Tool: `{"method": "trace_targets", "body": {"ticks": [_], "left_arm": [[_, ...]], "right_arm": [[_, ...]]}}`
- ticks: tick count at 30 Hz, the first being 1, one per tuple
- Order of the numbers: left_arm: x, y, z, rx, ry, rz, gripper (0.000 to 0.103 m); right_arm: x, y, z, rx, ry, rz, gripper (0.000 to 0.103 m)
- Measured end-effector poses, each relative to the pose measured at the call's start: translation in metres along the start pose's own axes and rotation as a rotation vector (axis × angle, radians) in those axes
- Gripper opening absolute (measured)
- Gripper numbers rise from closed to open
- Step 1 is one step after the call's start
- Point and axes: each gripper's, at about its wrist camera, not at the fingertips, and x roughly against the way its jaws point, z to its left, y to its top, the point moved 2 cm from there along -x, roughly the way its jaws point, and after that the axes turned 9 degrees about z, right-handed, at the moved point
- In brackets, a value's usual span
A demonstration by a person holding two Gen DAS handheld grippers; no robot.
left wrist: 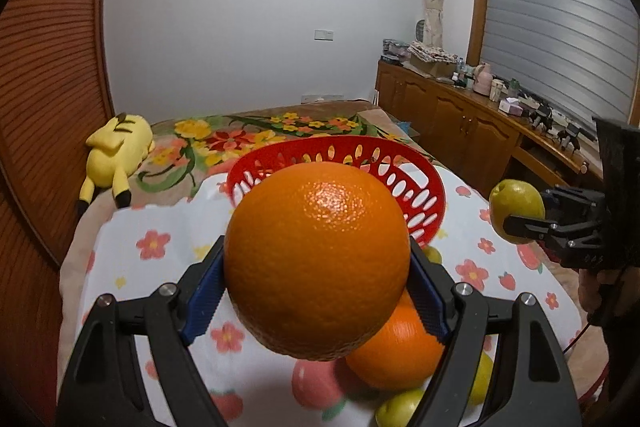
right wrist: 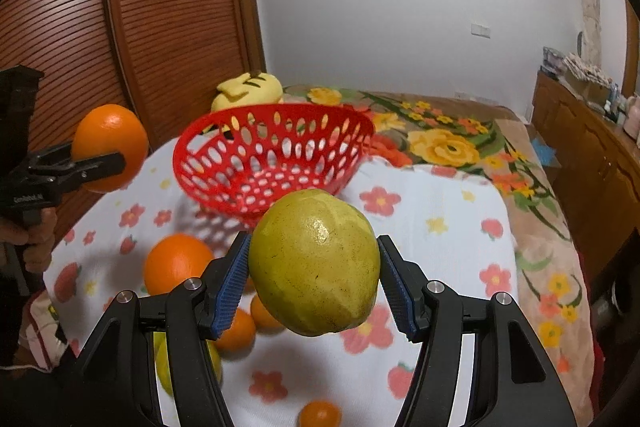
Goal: Organize fruits
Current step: 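Carry the orange into the red basket and open the left tool while the right tool carries the pomelo over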
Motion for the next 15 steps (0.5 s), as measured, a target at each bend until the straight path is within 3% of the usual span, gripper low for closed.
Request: {"method": "trace_targets", "body": {"ticks": [15], "left_arm": [[-0.067, 0.036, -0.014, -0.066, -0.007, 0.094, 0.081]], "right_arm": [[-0.039, 0.060, -0.011, 0.059, 0.065, 0.037, 0.064]]}}
